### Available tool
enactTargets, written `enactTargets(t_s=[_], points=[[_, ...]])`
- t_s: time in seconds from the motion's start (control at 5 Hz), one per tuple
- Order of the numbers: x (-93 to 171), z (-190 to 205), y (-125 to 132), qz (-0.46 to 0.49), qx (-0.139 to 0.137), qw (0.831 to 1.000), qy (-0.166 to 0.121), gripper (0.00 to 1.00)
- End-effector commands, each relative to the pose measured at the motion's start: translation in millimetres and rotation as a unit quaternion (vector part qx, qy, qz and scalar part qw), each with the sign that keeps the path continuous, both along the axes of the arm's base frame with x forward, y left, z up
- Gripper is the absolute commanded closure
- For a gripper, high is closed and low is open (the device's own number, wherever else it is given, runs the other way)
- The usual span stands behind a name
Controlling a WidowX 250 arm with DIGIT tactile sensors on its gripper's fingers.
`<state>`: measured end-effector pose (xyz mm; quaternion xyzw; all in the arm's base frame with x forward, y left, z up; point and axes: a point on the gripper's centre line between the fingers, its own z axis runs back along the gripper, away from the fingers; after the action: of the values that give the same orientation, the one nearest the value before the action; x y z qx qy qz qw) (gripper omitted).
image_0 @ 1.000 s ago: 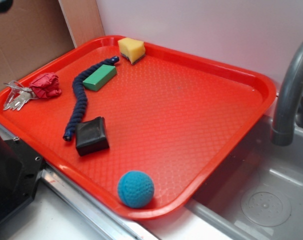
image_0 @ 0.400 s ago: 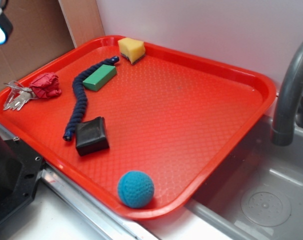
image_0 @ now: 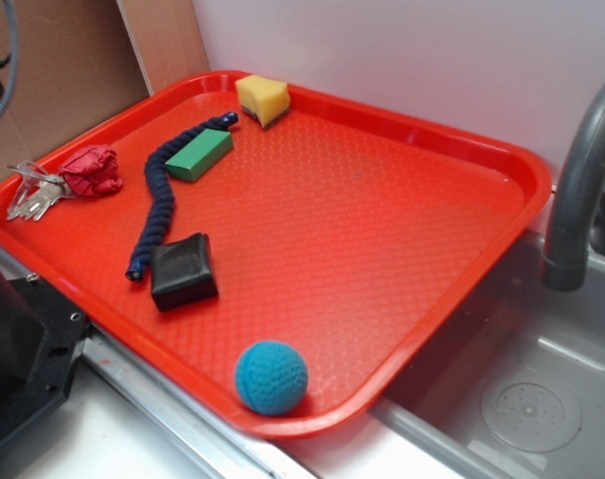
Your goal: Grab the silver keys.
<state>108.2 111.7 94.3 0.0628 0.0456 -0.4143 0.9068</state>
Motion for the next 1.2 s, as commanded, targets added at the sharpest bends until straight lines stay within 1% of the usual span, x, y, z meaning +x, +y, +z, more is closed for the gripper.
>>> enactTargets(t_s=[0.0,0.2,0.4,0.6,0.8,1.0], points=[[31,6,19,-0.046,0.075,0.994,-0.06,0.0],[33,-8,26,-0.043,0.102,0.992,-0.054,0.0],[31,-48,37,-0.016,0.096,0.995,0.004,0.0],[35,-65,40,-0.015,0.089,0.996,0.018,0.0],[41,-83,38,-0.01,0.111,0.993,0.044,0.07],[40,-79,40,0.009,0.11,0.993,0.028,1.0]])
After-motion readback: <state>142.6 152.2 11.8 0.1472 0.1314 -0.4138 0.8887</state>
